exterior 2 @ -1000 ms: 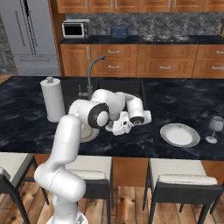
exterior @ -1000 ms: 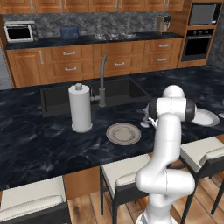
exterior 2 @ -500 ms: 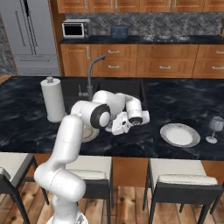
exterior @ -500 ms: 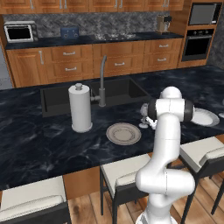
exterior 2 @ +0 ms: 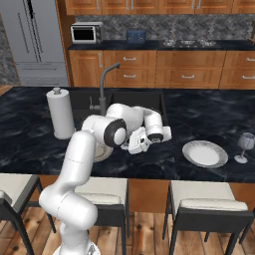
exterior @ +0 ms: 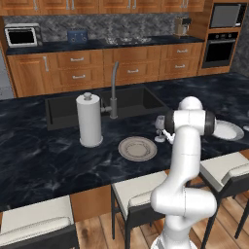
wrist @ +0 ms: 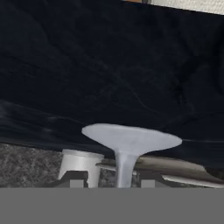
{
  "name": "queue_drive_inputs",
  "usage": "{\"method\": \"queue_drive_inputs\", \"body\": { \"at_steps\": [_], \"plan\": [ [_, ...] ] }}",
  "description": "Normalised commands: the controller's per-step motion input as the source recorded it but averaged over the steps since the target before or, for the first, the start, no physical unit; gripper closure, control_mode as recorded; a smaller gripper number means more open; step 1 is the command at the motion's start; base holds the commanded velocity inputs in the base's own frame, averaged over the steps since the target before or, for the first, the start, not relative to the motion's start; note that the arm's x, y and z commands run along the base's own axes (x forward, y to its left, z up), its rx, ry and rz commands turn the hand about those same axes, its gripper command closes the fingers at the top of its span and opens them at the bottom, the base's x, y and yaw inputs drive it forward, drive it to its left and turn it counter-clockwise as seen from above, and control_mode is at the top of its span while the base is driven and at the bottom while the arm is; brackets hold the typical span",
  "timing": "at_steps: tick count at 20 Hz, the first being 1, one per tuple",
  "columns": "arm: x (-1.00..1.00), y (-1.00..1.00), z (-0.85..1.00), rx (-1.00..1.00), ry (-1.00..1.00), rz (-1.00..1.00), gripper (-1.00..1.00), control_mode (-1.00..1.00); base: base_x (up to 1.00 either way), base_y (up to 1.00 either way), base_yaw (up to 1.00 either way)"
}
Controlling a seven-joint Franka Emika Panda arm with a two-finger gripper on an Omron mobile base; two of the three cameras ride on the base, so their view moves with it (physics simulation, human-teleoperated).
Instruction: Retrieve the wine glasses from the counter and place one next to each plate.
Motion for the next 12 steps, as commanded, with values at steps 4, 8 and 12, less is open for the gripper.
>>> {"method": "queue_drive_inputs", "body": {
  "at_steps": [4, 8, 12],
  "plan": [
    [-0.06, -0.18, 0.0, 0.0, -0.12, 0.0, -1.0, -1.0, 0.0, 0.0, 0.0],
    [-0.14, -0.2, 0.0, 0.0, -0.02, -0.01, -1.0, -1.0, 0.0, 0.0, 0.0],
    [-0.28, -0.37, 0.25, 0.0, -0.01, -0.08, -1.0, -1.0, 0.0, 0.0, 0.0]
  ]
}}
